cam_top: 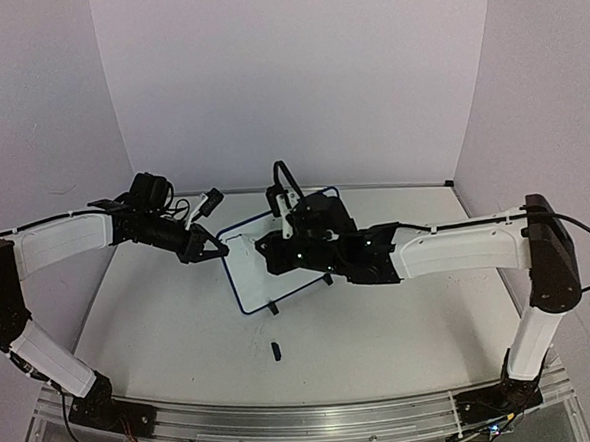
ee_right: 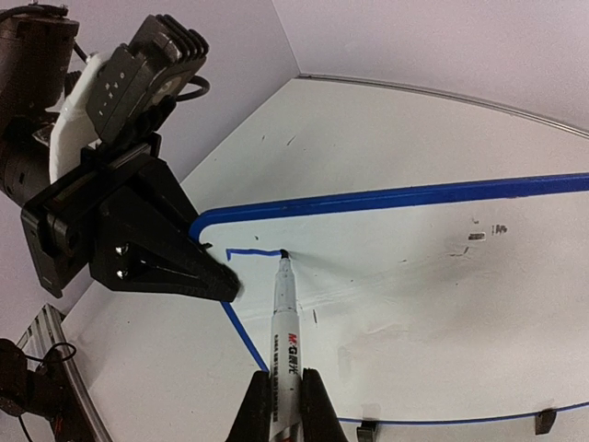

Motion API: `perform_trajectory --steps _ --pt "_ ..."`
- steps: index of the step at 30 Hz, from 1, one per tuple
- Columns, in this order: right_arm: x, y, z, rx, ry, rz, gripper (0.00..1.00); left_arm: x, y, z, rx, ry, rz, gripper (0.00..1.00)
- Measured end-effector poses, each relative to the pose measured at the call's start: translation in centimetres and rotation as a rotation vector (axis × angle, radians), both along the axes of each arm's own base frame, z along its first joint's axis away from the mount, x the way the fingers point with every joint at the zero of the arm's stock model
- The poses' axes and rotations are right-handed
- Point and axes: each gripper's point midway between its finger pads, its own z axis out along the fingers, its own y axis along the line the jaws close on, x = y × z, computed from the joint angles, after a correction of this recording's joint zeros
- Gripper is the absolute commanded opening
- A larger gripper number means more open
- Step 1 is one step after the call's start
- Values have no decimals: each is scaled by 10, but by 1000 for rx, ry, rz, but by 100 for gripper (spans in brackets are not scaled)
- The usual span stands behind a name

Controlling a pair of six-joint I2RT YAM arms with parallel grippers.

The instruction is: Write a sentence on the whiteboard

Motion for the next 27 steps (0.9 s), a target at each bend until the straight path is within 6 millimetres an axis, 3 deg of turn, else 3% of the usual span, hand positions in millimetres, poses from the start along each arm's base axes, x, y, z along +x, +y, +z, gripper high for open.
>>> perform_trajectory --steps 16,27 --pt "-15 6 6 7 -9 124 0 -1 -1 0 4 -5 -3 0" --pt "-11 10 9 10 -16 117 0 -1 -1 0 4 -6 -4 0"
